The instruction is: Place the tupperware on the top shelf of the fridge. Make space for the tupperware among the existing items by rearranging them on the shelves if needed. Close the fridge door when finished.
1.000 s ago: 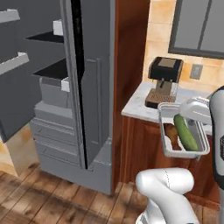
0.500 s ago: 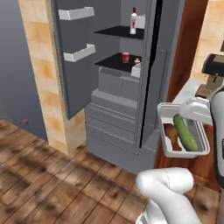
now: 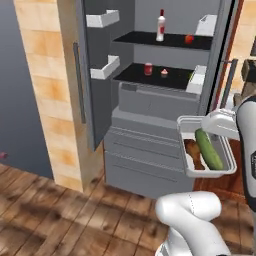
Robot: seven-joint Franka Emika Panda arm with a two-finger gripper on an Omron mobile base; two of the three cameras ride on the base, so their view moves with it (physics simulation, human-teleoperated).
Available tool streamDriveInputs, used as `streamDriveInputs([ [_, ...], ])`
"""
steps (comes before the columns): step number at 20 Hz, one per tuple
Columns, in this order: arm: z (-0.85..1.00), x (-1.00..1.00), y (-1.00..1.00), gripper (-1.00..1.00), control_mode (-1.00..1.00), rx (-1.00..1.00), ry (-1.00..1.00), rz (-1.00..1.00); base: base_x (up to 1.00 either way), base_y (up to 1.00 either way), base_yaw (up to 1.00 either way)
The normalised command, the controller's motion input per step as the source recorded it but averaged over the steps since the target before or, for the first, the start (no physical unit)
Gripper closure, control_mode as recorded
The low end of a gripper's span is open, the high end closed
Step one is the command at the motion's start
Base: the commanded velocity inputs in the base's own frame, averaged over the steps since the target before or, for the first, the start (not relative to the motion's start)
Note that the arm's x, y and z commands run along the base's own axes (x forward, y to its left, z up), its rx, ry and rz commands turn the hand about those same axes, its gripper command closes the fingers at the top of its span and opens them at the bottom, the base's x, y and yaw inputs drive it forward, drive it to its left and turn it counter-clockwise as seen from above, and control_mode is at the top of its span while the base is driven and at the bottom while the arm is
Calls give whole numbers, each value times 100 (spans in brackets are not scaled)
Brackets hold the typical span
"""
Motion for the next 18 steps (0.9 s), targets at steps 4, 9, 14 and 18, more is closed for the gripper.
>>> streamDriveInputs([
  [4,0,0,0,100,100,0,0,0,25,96,-61],
  [9,0,0,0,100,100,0,0,0,40,89,-48],
  [14,0,0,0,100,100,0,0,0,55,23,-23],
  [18,0,0,0,100,100,0,0,0,70,-3,0],
])
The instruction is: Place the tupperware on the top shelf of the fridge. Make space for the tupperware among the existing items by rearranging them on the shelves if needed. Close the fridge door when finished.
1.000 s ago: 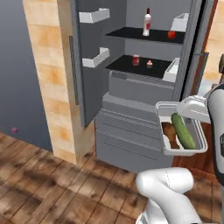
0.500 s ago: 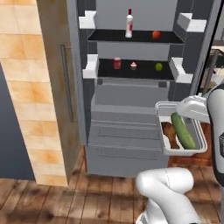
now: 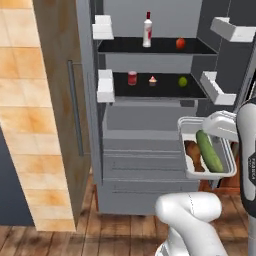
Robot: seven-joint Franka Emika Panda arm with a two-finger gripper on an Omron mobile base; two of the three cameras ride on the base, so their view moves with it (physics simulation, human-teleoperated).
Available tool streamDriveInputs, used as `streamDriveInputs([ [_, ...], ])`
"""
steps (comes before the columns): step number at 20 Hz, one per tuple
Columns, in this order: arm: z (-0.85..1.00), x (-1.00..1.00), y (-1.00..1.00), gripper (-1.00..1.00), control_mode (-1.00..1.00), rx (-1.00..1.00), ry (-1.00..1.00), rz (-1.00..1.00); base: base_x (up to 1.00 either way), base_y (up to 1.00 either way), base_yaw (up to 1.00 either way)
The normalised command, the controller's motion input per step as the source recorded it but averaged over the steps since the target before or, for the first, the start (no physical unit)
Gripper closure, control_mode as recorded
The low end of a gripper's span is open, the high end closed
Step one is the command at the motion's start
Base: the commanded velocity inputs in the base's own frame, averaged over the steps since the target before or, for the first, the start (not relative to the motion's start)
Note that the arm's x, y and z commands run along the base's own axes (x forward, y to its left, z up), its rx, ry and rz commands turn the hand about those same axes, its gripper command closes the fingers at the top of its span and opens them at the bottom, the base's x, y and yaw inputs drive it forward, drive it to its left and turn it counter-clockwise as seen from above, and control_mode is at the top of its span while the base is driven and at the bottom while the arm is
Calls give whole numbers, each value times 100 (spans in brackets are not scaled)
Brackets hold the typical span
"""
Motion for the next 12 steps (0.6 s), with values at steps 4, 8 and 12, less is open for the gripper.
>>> streamDriveInputs([
  [4,0,0,0,100,100,0,0,0,68,-3,-10],
  [8,0,0,0,100,100,0,0,0,84,2,-21],
  [12,0,0,0,100,100,0,0,0,86,22,-28],
])
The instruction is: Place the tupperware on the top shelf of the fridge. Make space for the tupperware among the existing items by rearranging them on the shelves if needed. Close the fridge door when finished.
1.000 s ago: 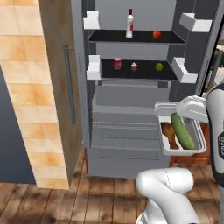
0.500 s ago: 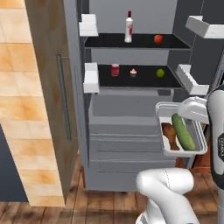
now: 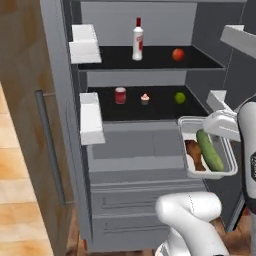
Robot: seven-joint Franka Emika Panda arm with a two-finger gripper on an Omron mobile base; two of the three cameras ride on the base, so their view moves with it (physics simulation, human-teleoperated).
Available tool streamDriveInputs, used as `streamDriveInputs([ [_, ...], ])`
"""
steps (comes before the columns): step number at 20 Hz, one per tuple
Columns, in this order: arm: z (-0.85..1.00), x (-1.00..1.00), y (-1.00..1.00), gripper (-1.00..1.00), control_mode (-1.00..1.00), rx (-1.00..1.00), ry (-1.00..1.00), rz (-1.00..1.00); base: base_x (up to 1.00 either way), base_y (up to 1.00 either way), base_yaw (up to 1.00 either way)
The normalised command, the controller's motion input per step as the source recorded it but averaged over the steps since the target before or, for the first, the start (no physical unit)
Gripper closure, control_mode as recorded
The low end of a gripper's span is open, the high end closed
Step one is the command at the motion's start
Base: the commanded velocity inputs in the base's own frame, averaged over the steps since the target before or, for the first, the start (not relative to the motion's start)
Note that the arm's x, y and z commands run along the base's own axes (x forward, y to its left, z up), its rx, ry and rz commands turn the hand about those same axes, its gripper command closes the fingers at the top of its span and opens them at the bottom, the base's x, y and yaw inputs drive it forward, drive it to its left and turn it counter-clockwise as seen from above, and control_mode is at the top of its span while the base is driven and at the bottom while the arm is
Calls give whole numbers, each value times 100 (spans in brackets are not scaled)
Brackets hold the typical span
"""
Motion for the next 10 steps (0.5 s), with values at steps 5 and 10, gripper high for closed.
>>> streamDriveInputs([
  [5,0,0,0,100,100,0,0,0,85,52,-28],
  [10,0,0,0,100,100,0,0,0,83,35,-22],
])
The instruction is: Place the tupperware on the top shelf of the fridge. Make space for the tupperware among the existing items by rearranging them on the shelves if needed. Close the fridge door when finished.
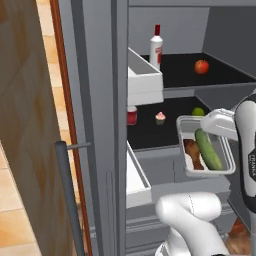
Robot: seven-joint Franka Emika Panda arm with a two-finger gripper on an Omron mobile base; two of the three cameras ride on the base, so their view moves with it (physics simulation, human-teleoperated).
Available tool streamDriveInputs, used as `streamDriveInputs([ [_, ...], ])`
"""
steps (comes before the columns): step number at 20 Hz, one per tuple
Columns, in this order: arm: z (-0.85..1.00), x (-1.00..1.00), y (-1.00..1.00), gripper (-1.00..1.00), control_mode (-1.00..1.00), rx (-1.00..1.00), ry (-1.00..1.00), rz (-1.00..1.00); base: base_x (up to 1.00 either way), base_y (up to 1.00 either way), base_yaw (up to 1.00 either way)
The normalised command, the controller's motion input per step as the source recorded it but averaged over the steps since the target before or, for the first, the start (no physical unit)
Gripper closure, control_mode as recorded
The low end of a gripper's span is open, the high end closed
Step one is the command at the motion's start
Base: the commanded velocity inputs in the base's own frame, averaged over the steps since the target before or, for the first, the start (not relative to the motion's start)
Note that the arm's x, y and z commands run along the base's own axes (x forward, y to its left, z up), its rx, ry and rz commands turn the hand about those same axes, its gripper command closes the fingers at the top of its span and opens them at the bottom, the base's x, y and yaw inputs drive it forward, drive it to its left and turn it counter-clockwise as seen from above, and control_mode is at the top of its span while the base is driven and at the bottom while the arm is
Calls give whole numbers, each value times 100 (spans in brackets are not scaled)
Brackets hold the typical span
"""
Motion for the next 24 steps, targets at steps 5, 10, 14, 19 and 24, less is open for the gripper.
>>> streamDriveInputs([
  [5,3,18,2,100,-100,0,-1,-2,0,0,0],
  [10,50,-2,-3,100,-100,0,-5,0,0,0,0],
  [14,45,19,-1,100,-100,0,0,-4,0,0,0],
  [19,2,9,0,100,-100,0,-14,-22,0,0,0],
  [24,10,-1,1,100,-100,7,-24,-31,0,0,0],
])
